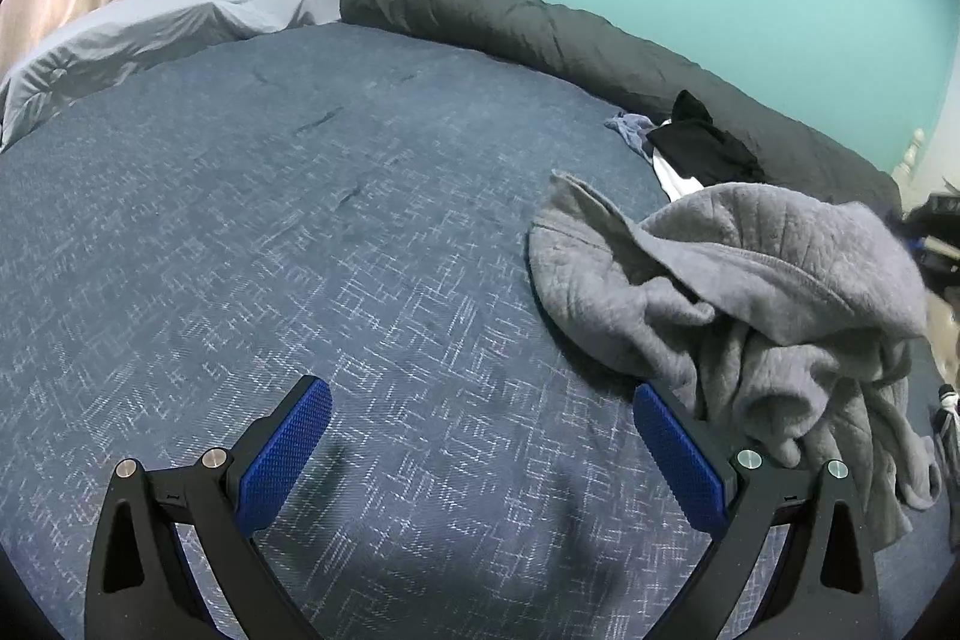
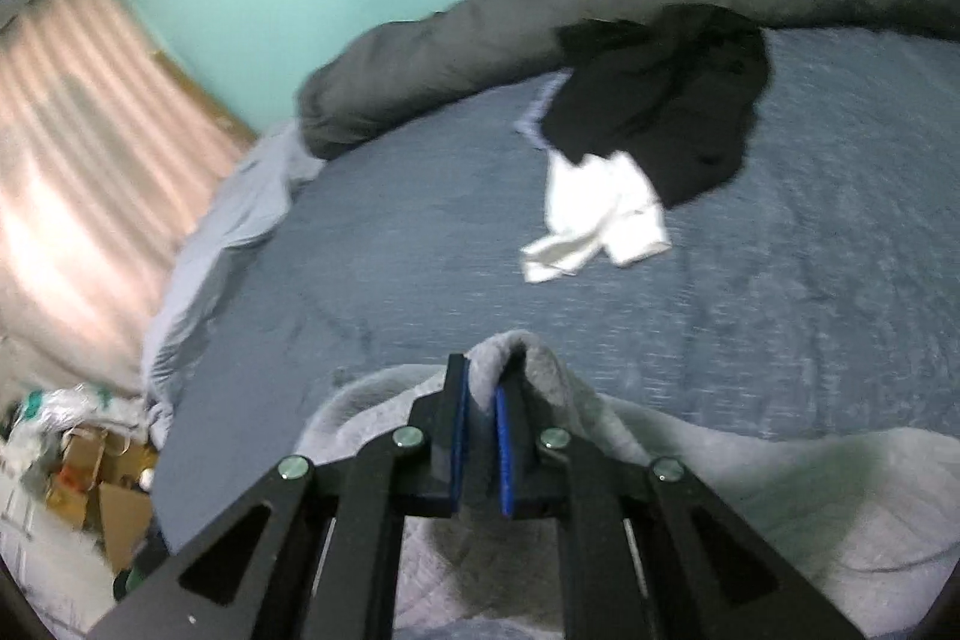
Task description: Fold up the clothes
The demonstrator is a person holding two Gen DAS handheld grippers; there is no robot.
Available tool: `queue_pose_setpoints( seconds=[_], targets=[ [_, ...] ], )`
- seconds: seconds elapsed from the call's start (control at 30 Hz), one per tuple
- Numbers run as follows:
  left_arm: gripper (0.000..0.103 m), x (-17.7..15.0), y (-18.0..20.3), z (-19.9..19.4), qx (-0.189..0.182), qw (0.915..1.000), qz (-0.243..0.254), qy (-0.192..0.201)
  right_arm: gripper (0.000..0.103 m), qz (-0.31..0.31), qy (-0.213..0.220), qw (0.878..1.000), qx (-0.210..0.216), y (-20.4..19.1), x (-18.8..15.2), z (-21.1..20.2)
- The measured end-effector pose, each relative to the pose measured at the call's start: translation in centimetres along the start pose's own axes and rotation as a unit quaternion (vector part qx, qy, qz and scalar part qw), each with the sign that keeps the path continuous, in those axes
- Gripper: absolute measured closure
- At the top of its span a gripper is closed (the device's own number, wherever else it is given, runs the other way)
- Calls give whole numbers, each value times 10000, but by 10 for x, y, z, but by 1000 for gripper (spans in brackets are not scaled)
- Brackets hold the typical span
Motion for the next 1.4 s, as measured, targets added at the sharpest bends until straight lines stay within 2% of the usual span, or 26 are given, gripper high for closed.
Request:
queue_pose_setpoints(
  seconds=[0.13, 0.27, 0.43, 0.53, 0.63, 0.73, 0.8, 1.03, 1.23, 1.4],
  targets=[
    [0, 0, 1, 2, -41, 10000, -8, -22, 92, 262, -224, 9992, -203, 34, -15, 9],
    [0, -1, 3, 4, -83, 10000, 1, -50, 70, 359, -92, 9993, -106, 57, -36, -6],
    [0, 0, 9, 7, -151, 9998, 57, -98, 70, 215, 32, 9998, 23, 69, -65, -33],
    [0, 2, 21, 3, -281, 9995, 172, -1, 69, 326, 86, 9994, 126, 80, -85, -44],
    [0, 2, 38, 2, -422, 9985, 354, 32, 66, 442, 147, 9987, 215, 89, -107, -50],
    [0, -1, 55, 9, -595, 9967, 542, -143, 66, 463, 218, 9985, 192, 96, -134, -57],
    [0, -1, 65, 12, -555, 9962, 641, -196, 65, 500, 248, 9982, 216, 98, -152, -59],
    [0, -10, 98, 9, -761, 9927, 922, -165, 65, 542, 473, 9971, 263, 95, -206, -63],
    [0, -18, 106, -3, -627, 9932, 984, 43, 65, 588, 667, 9955, 341, 91, -227, -58],
    [0, -22, 104, -12, -558, 9945, 885, 11, 65, 682, 785, 9928, 590, 84, -232, -47]
  ],
)
Point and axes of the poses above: each gripper's, at about its wrist camera, not at the fingertips, and z roughly the way its jaws point, y to its right, x to its top, the point moved 3 cm from there along z, roughly the way its jaws point, and after that the axes turned 14 degrees about -y, right-handed, at the moved point
